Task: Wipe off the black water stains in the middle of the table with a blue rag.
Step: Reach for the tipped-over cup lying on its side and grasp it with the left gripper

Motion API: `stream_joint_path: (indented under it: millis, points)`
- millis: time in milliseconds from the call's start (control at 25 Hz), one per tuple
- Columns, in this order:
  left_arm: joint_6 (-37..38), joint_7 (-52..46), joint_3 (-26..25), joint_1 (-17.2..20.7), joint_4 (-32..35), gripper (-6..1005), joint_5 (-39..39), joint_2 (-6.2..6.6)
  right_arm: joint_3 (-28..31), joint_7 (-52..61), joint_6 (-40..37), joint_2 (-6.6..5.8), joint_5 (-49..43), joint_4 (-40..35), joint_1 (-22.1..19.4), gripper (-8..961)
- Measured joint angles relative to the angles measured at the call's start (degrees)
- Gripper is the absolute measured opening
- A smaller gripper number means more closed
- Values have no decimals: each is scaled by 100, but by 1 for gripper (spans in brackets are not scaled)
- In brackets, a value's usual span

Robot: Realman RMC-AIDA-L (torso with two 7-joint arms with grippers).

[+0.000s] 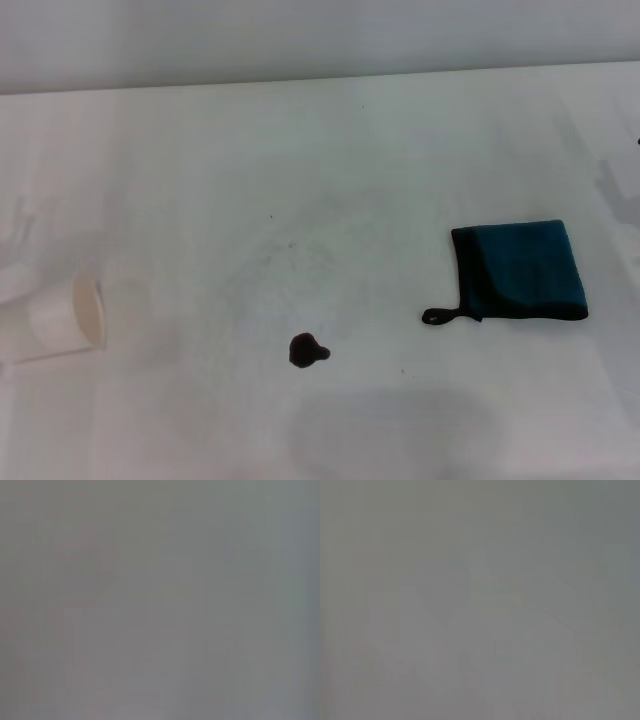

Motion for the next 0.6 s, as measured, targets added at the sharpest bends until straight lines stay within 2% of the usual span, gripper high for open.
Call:
stream_joint_path:
  millis: [160, 600]
  points:
    - [7, 8, 0, 7, -23, 876, -2, 3, -41, 0, 7, 0, -13, -54, 7, 862]
    - [14, -38, 0, -20, 2, 877, -3, 7, -48, 36, -49, 0, -23, -73, 59, 859]
